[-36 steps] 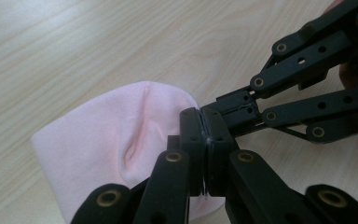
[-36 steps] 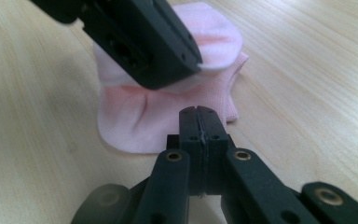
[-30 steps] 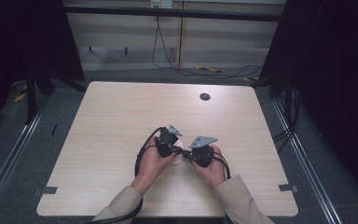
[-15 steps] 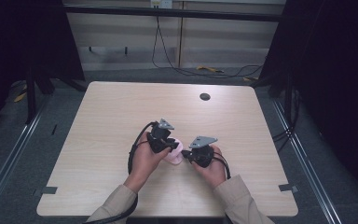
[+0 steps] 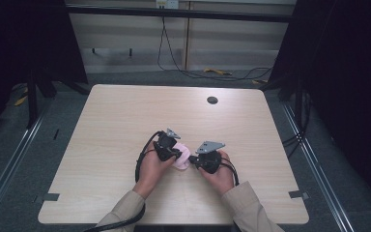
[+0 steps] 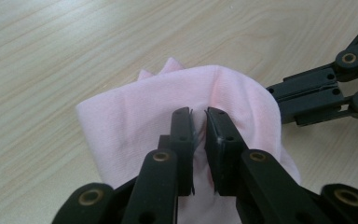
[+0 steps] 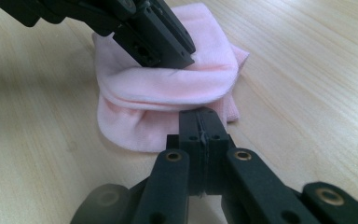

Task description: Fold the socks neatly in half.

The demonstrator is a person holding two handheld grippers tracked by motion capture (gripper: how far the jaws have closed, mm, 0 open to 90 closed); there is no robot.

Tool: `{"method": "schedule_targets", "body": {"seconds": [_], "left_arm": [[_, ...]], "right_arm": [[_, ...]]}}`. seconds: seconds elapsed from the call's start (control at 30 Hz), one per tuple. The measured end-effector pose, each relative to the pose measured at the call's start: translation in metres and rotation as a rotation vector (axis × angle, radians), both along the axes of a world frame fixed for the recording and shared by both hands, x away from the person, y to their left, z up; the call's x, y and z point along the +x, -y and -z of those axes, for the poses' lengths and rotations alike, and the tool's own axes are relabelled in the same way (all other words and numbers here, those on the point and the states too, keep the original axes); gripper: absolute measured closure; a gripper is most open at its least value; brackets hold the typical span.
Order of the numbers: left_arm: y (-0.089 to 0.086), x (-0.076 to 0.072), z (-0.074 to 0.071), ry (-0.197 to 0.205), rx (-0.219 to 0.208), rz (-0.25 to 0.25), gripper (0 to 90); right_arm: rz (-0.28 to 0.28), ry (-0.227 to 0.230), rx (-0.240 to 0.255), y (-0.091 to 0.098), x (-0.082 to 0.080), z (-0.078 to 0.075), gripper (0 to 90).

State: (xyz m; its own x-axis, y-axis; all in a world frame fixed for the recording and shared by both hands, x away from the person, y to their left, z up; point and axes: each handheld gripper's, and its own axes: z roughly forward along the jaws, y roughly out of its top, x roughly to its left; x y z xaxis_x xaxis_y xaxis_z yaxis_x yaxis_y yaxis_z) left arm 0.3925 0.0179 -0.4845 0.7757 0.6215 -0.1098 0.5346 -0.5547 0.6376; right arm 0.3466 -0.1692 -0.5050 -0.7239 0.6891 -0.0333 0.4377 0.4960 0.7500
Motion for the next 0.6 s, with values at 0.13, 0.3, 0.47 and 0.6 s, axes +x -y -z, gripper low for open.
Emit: {"method": "schedule_targets", "body": {"seconds": [0.13,0.3,0.47,0.6], "left_arm": [[0.003,-0.001,0.001,-0.004,0.005,0.011,80.4],[0.004,-0.001,0.002,0.004,0.009,0.029,78.1],[0.008,-0.007,0.002,0.052,0.047,0.034,75.3],[0.009,-0.007,0.001,0.053,0.052,0.017,64.8]], "right_arm": [[-0.001,0.0,0.0,0.0,0.0,0.0,89.7],[-0.003,0.004,-0.003,0.0,0.0,0.0,89.0],[0.013,-0.007,0.009,0.004,-0.001,0.0,87.0],[0.024,-0.016,0.006,0.01,0.0,0.0,86.9]]}}
